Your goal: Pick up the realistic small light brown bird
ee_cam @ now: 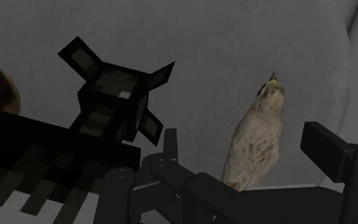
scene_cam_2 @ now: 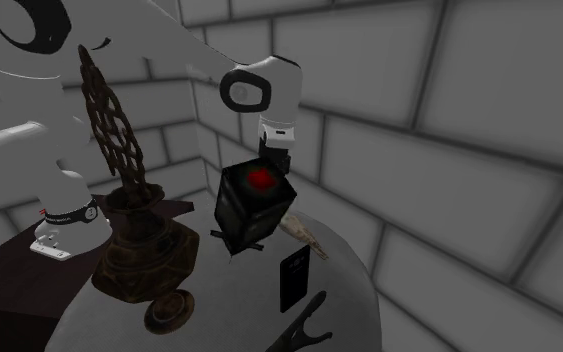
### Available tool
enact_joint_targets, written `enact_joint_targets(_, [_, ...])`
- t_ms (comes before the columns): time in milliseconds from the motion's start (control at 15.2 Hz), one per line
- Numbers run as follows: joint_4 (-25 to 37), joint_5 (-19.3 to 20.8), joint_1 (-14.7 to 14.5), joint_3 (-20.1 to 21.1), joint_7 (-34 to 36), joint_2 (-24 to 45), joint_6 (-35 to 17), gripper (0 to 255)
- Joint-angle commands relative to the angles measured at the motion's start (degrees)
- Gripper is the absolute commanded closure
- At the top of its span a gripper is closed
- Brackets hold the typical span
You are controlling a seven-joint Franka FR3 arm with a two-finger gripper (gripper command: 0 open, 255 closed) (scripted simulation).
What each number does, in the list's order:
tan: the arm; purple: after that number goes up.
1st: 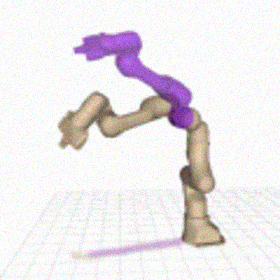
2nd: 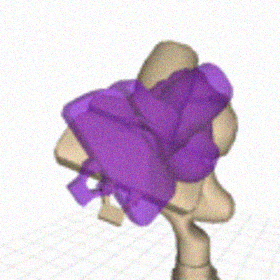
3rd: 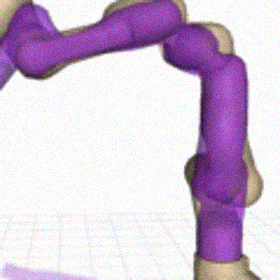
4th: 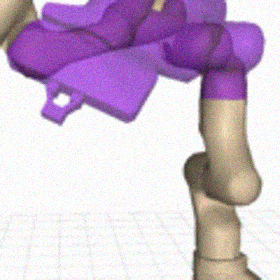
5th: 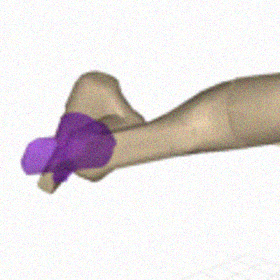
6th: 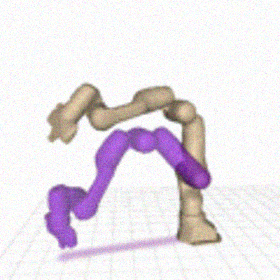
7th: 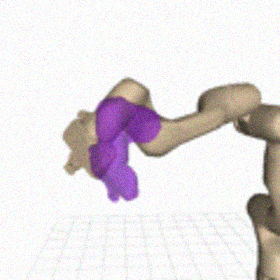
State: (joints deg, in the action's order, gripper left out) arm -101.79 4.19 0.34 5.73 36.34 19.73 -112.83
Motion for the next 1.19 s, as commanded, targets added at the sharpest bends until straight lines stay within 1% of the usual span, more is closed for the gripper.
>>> enact_joint_targets(0, [5.2, 0.7, -0.4, -0.5, 2.1, 5.4, 0.2, 0])
enact_joint_targets(462, [26.1, 1.4, -1.2, -2.8, 6.8, 22.8, 5.0, 0])
enact_joint_targets(924, [25.0, 1.6, -1.2, -2.9, 7.1, 25.4, 1.3, 0])
enact_joint_targets(1056, [25.0, 1.6, -1.2, -2.9, 7.1, 25.6, 1.0, 0])
enact_joint_targets(1122, [24.9, 1.6, -1.3, -2.9, 7.1, 25.6, 0.9, 255])
